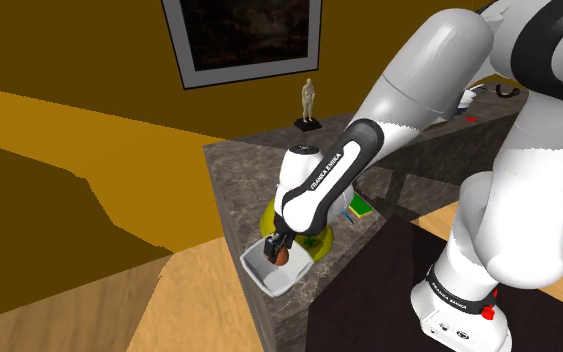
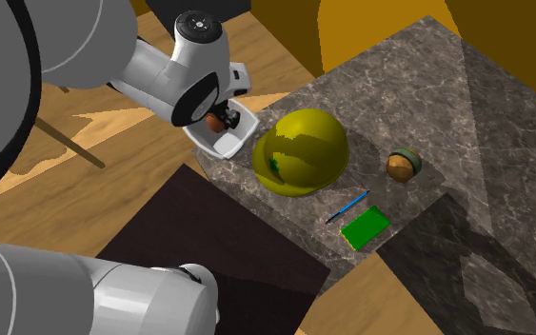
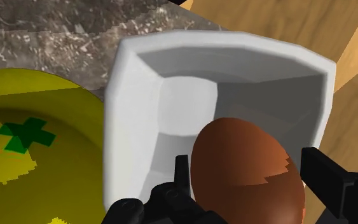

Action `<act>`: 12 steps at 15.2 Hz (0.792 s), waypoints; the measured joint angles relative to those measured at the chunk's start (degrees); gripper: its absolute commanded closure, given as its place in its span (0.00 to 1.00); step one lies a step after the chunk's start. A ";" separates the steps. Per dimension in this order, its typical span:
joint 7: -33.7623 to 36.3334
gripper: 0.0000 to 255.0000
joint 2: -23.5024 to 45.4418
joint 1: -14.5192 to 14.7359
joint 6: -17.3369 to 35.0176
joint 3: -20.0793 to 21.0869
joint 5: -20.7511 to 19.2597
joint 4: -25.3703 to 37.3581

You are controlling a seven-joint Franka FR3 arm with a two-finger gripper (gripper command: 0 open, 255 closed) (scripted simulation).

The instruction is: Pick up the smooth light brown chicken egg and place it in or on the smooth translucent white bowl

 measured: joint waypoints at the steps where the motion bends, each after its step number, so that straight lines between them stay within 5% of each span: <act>1: -0.61 1.00 1.05 0.18 0.93 0.29 0.96 0.14; 7: -1.81 1.00 1.89 0.06 1.78 0.42 2.10 0.09; 8: -1.82 0.00 1.89 0.06 1.79 0.43 2.11 0.08; 12: -1.83 0.00 1.90 0.05 1.80 0.43 2.12 0.09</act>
